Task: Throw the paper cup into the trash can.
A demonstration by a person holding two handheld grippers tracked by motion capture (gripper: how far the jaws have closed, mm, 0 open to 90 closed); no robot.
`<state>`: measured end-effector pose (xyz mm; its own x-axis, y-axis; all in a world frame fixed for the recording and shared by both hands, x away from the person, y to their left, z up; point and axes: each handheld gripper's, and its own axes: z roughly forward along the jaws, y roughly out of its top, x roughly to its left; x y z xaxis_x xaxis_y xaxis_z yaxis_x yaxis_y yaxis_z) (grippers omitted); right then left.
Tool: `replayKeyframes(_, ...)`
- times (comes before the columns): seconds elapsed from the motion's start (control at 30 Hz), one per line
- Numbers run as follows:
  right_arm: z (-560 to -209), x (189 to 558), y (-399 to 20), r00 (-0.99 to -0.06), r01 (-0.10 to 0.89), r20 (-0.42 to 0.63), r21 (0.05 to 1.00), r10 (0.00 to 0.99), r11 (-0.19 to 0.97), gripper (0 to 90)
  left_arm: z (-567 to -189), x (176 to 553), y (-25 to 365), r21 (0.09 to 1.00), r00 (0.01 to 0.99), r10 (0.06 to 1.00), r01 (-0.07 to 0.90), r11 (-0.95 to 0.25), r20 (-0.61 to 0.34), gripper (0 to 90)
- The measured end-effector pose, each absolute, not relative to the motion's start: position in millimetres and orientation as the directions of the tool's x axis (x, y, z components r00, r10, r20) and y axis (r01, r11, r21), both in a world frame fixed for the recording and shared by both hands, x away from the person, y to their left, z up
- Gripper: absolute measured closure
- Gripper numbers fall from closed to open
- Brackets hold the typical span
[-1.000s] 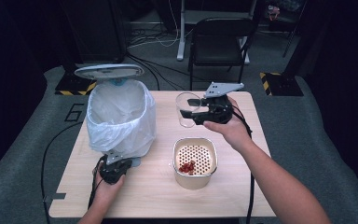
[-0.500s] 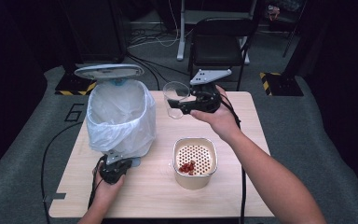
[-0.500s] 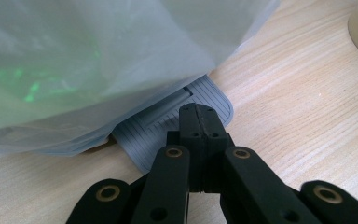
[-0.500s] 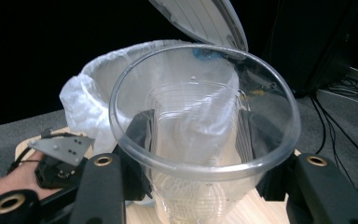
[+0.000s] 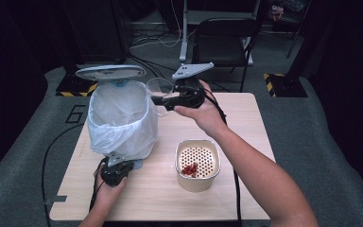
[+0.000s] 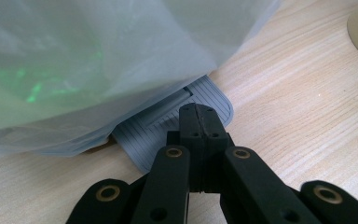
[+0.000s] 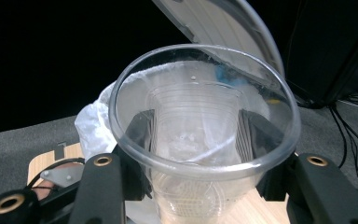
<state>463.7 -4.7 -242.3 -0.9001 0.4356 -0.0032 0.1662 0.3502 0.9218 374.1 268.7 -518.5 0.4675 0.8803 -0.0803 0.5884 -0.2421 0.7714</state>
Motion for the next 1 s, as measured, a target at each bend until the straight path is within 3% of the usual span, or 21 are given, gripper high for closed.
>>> replayKeyframes(0.27,-242.0,467.4,23.0,-0.914,0.152,-0.011,0.918,0.406,0.366,47.8,-515.8,375.4,272.4,0.760,0.506,0.862,0.576,-0.301,-0.042,90.0)
replayKeyframes(0.47,-243.0,468.6,41.2,-0.922,0.154,-0.006,0.912,0.388,0.380,47.8,-515.6,375.6,272.4,0.759,0.505,0.862,0.579,-0.297,-0.047,90.0)
replayKeyframes(0.53,-243.7,468.9,47.3,-0.924,0.152,-0.008,0.910,0.382,0.387,47.8,-517.5,374.5,269.4,0.766,0.474,0.876,0.594,-0.246,-0.086,90.0)
replayKeyframes(1.0,-251.8,476.6,74.4,-0.927,0.155,-0.011,0.900,0.376,0.407,47.7,-516.7,374.3,269.7,0.759,0.476,0.875,0.600,-0.253,-0.085,90.0)
